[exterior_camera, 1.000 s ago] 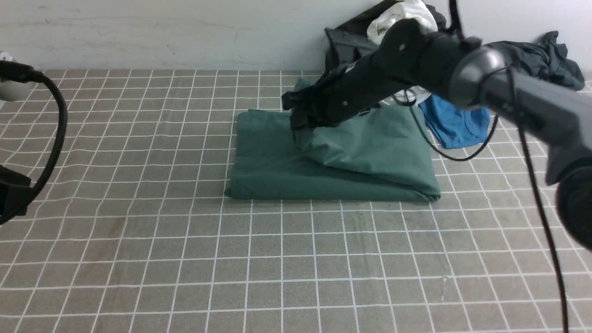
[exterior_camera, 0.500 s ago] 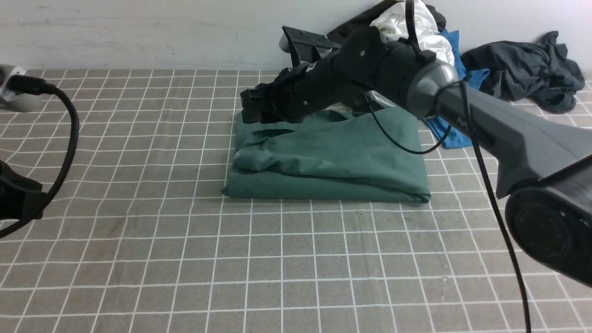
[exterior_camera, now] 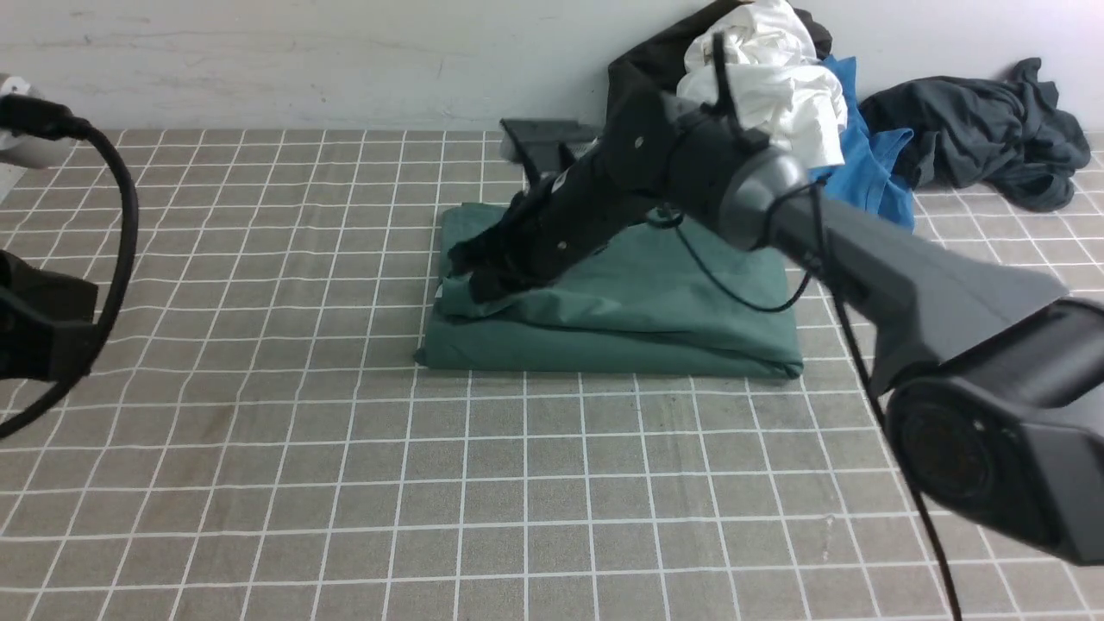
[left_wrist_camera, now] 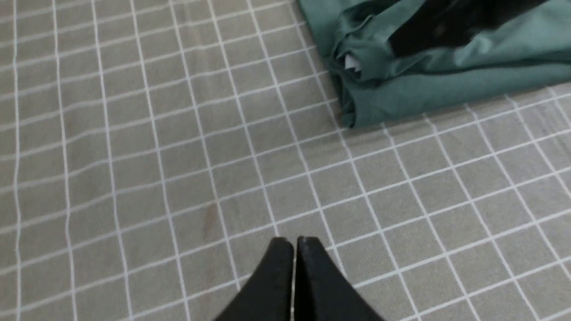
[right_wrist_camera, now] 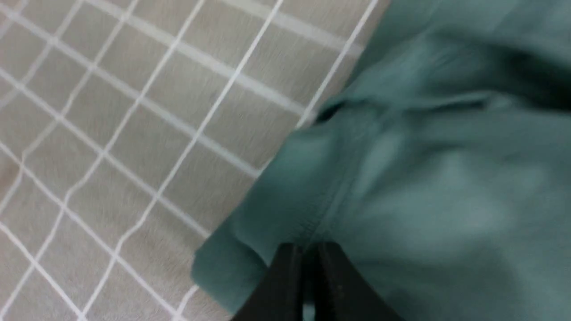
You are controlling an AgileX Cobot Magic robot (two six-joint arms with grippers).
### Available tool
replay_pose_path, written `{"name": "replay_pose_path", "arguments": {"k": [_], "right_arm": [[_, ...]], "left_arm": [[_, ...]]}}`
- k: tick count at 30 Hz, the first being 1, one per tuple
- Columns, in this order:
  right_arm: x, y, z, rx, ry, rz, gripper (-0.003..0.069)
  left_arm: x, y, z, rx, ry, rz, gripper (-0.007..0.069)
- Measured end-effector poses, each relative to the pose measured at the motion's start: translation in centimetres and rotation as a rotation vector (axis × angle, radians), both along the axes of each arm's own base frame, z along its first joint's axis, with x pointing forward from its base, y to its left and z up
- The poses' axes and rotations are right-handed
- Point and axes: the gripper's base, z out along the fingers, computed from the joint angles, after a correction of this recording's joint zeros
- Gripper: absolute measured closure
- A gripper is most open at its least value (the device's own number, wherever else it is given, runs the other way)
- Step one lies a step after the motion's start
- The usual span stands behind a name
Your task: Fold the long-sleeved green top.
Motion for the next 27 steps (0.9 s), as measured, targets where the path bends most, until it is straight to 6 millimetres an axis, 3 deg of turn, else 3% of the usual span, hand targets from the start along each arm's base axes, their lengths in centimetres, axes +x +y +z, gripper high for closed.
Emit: {"name": "replay_pose_path", "arguments": {"k": [2,3,6,9,10,11,12,13,14,15,18,19,21,22,24,25,27], "right_arm": [[-0.7,1.1,-0.5,-0.011,-0.003,0.032,0.0657],[-1.5,2.1,-0.5,-0.018,-0.021,0.077,0.0668],[-2.0,2.6,0.7,-0.013,-0.056,0.111,0.0669],[-2.3,1.6,4.6,-0.028,-0.147,0.144,0.0669],[-2.6,0.8,7.1,-0.043,-0.192,0.153,0.0669],[-2.6,0.7,7.0,-0.051,-0.192,0.155,0.0669],[-3.1,-1.1,10.6,-0.097,-0.244,0.158,0.0669],[-3.2,-1.4,11.0,-0.102,-0.25,0.156,0.0669],[-4.2,-3.9,14.6,-0.15,-0.298,0.126,0.0669],[-4.4,-4.0,15.2,-0.145,-0.308,0.125,0.0669],[-7.4,-10.6,20.1,-0.255,-0.367,0.015,0.067],[-7.4,-10.6,20.1,-0.255,-0.367,0.015,0.067],[-11.1,-15.4,21.9,-0.299,-0.411,-0.057,0.067],[-12.7,-16.9,22.2,-0.304,-0.426,-0.078,0.067],[-14.3,-18.3,22.3,-0.304,-0.444,-0.1,0.067],[-17.5,-20.1,21.8,-0.299,-0.465,-0.118,0.067],[-19.7,-21.1,21.0,-0.294,-0.48,-0.123,0.067]], "left_arm": [[-0.8,-0.4,0.4,0.019,-0.046,-0.038,0.0631],[-2.1,-0.9,0.7,0.046,-0.116,-0.078,0.0631],[-4.0,-1.1,0.8,0.074,-0.204,-0.091,0.0631],[-6.7,-0.9,0.2,0.108,-0.333,-0.058,0.0631],[-7.4,-0.7,-0.4,0.123,-0.372,-0.037,0.0631],[-7.7,-0.6,-0.4,0.128,-0.389,-0.033,0.0631],[-8.8,-0.4,-1.3,0.142,-0.449,-0.002,0.0631],[-8.9,-0.3,-1.4,0.145,-0.464,0.006,0.0631],[-9.8,-0.1,-2.7,0.148,-0.52,0.037,0.0631],[-9.8,0.0,-2.8,0.15,-0.534,0.045,0.0631],[-10.9,0.4,-5.5,0.135,-0.633,0.112,0.0631],[-11.0,0.4,-5.6,0.133,-0.631,0.112,0.0631],[-11.6,0.6,-7.2,0.097,-0.685,0.149,0.0631],[-11.8,0.6,-7.7,0.073,-0.697,0.161,0.0631],[-12.0,0.7,-8.1,0.05,-0.71,0.17,0.0631],[-12.2,0.6,-8.7,0.01,-0.718,0.18,0.0631],[-12.2,0.6,-9.0,-0.008,-0.716,0.184,0.0631]]}}
